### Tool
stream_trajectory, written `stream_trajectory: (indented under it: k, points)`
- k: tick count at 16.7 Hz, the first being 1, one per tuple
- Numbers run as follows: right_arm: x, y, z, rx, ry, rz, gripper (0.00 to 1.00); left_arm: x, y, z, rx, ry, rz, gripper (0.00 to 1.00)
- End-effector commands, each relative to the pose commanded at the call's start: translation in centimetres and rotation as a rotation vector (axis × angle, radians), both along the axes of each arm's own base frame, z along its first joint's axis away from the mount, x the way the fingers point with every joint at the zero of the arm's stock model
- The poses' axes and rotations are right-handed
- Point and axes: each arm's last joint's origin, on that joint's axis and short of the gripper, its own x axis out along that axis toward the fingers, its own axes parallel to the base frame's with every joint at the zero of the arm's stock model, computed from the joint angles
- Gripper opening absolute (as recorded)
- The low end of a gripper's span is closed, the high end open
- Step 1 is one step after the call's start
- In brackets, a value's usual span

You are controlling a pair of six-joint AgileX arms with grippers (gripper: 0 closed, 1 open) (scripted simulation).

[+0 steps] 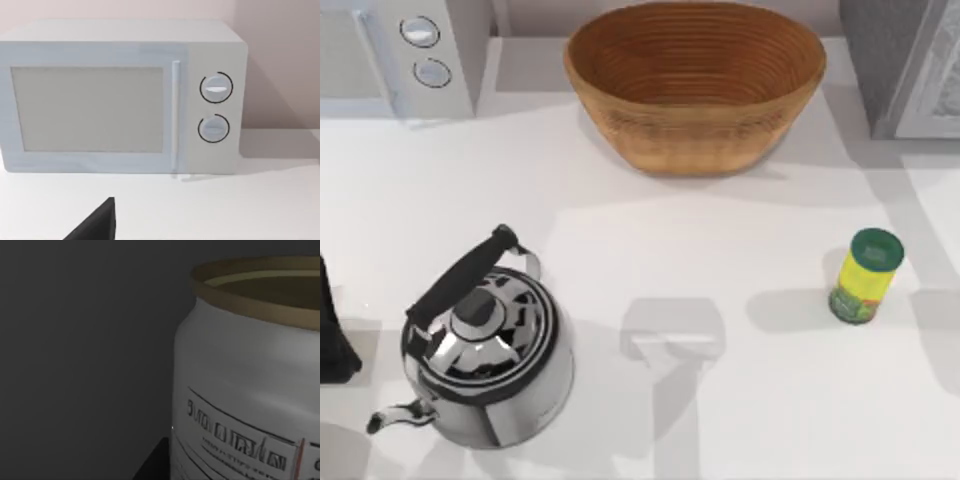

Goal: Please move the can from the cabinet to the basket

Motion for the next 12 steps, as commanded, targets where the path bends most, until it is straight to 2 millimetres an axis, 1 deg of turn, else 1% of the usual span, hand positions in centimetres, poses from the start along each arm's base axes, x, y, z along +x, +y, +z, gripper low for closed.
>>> stream_trajectory:
  k: [2,3,12]
  points:
    - [0.0,0.0,0.0,0.0,0.0,0.0,0.02,0.0,0.0,0.0,0.0,0.0,0.0,1.0]
    - [0.0,0.0,0.0,0.0,0.0,0.0,0.0,0.0,0.0,0.0,0.0,0.0,0.0,1.0]
    - [-0.15,0.09,0.08,0.001,0.0,0.003,0.0,0.0,0.0,0.0,0.0,0.0,0.0,1.0]
